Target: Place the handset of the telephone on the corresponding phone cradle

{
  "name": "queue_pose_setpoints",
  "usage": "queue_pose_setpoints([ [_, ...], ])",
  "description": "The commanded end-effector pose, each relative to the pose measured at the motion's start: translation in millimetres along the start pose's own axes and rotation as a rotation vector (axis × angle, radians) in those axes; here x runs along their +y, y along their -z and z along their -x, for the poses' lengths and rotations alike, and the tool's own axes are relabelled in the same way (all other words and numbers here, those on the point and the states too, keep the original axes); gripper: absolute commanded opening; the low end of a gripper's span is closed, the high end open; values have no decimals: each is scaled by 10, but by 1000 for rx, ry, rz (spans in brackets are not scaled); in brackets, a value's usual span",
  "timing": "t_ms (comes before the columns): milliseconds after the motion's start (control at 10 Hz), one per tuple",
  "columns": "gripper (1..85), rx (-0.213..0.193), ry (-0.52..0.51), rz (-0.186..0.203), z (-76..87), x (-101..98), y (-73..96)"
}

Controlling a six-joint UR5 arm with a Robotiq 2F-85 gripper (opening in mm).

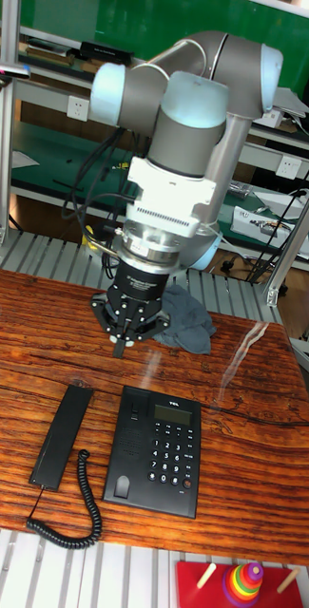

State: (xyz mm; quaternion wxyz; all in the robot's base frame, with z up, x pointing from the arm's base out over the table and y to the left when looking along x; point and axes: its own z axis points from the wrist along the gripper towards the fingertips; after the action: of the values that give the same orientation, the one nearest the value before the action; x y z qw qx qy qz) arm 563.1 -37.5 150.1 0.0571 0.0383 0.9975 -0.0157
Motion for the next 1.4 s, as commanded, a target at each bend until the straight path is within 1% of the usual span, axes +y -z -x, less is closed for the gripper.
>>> queue_pose_setpoints([
  [0,10,11,22,32,-81,-2,-34],
  [100,10,20,14,34,-92,24,-56],
  [200,10,20,3,35,-63,63,-105],
  [300,10,20,-1,32,-63,55,-105],
  [400,10,33,0,33,-95,57,-104],
  [500,10,61,12,25,-169,35,-102],
  [600,10,109,22,48,-293,93,-89],
  [700,10,128,51,44,-345,77,-84],
  [800,10,63,77,-27,-172,-105,-101],
  [1000,10,-12,16,-28,21,-101,-106],
  [1100,10,-45,16,-51,107,-161,-101],
  [1200,10,-27,45,-120,66,-339,-88],
  [1300,10,-33,61,-158,87,-435,-74],
])
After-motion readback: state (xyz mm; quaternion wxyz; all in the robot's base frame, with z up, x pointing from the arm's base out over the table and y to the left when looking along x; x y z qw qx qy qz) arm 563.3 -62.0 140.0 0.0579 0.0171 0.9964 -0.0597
